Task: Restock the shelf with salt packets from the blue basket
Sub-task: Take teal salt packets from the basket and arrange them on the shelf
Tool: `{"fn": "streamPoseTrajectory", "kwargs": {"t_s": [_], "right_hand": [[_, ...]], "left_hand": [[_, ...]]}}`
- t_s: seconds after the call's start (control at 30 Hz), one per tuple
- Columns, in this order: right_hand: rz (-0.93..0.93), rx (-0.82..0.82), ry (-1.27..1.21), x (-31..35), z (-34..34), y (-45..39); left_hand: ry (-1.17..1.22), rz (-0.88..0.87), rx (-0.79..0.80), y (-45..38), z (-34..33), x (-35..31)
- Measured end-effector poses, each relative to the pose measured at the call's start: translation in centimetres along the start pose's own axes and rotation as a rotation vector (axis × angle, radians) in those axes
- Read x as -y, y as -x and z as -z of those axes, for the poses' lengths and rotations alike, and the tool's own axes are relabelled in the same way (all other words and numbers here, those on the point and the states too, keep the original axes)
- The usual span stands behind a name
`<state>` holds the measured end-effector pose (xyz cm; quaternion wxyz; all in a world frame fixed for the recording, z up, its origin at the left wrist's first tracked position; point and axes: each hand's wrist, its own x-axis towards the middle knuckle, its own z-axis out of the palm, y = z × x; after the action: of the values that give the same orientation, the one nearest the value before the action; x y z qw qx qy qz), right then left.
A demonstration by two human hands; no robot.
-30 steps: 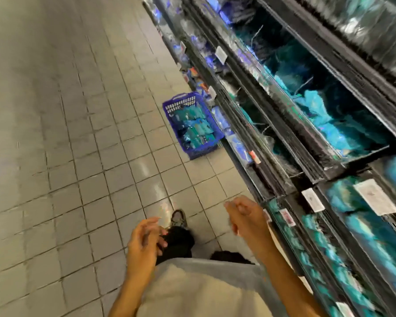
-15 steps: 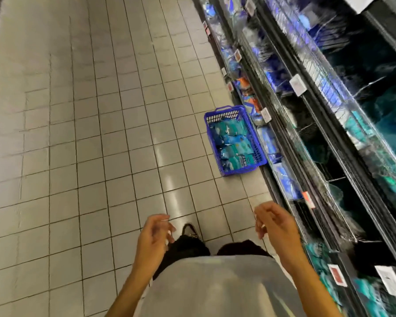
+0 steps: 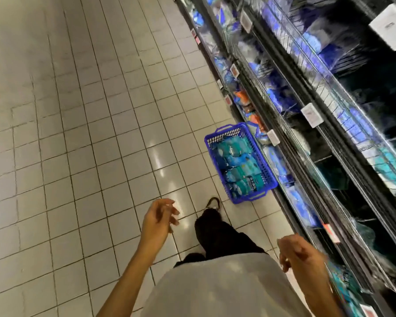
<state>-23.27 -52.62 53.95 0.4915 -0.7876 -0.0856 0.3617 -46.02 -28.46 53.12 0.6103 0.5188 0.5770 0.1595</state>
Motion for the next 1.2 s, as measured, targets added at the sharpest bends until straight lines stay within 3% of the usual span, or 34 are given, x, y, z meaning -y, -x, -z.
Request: {"fn": "streamPoseTrajectory", "kwargs": {"t_s": [0.2, 0.4, 0.53, 0.77, 0.9, 0.97, 1.2], "right_hand": [[-0.027, 0.072, 0.030, 5.9, -4.1, -10.4], [-0.129, 0.035, -0.081, 9.6, -7.7, -18.4], [-0.256, -0.048, -0.173, 9.3, -11.1, -23.7], [-0.543, -0.352, -0.236, -1.0, -17.8, -38.2], [-0.536, -0.223, -0.087, -9.4, -21.6, -47.3], [-0.541, -0.234, -0.048, -13.6, -22.8, -52.2], [-0.601, -0.326, 0.062, -24.3, -24.6, -67.1]], "left_hand": [[-0.086, 0.004, -0.037, -8.8, -1.5, -6.1], [-0.189, 0.015, 0.089, -18.5, -5.1, -12.0], [-0.280, 0.075, 0.168, -25.8, -7.9, -12.5], [-0.542, 0.170, 0.428, -39.2, -16.3, -3.6], [-0.803, 0.092, 0.596, -47.9, -22.0, 4.0], [-0.949, 0.037, 0.659, -53.0, -25.3, 7.2], [-1.235, -0.166, 0.564, -67.8, -36.4, 14.3]]}}
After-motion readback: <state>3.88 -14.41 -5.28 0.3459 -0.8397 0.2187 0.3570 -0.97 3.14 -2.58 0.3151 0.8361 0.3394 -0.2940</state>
